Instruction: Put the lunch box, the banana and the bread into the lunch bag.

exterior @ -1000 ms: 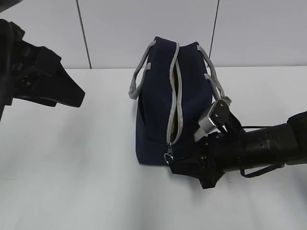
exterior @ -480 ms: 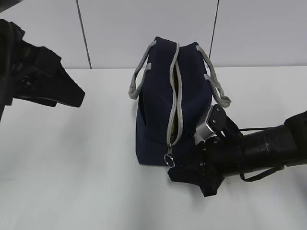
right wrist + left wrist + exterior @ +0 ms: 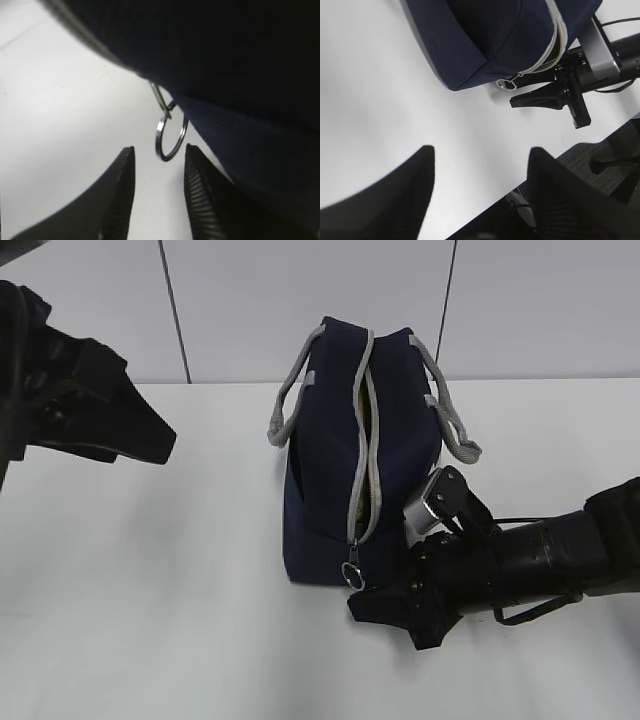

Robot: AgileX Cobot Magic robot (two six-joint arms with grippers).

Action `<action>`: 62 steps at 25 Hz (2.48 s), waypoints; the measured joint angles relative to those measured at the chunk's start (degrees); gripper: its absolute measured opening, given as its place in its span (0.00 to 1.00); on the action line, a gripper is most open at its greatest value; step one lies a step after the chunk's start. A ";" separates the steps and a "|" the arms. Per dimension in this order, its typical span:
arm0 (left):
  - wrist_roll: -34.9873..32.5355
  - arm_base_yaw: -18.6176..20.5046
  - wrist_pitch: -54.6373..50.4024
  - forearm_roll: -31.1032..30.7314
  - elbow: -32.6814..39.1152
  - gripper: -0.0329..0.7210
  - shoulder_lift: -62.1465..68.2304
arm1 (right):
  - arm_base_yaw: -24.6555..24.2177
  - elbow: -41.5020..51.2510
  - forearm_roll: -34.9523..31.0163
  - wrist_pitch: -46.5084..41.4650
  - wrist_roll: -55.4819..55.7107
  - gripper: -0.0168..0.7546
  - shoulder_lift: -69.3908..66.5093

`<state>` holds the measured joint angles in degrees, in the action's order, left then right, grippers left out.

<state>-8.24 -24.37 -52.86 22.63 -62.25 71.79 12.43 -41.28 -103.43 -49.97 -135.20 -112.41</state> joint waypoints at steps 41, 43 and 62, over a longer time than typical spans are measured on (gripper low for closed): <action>-0.13 0.00 0.05 -0.17 0.00 0.60 0.00 | 0.00 -0.85 7.59 -0.37 16.21 0.02 -0.09; -0.13 0.00 0.05 -0.17 0.00 0.60 0.00 | 0.00 -0.85 8.52 -0.37 17.45 0.02 0.29; -0.13 0.00 0.05 -0.17 0.00 0.60 0.00 | 0.00 -0.85 18.44 6.19 27.40 0.02 12.43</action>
<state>-8.38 -24.37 -52.81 22.47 -62.25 71.79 12.43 -42.13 -84.99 -43.79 -107.79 -99.98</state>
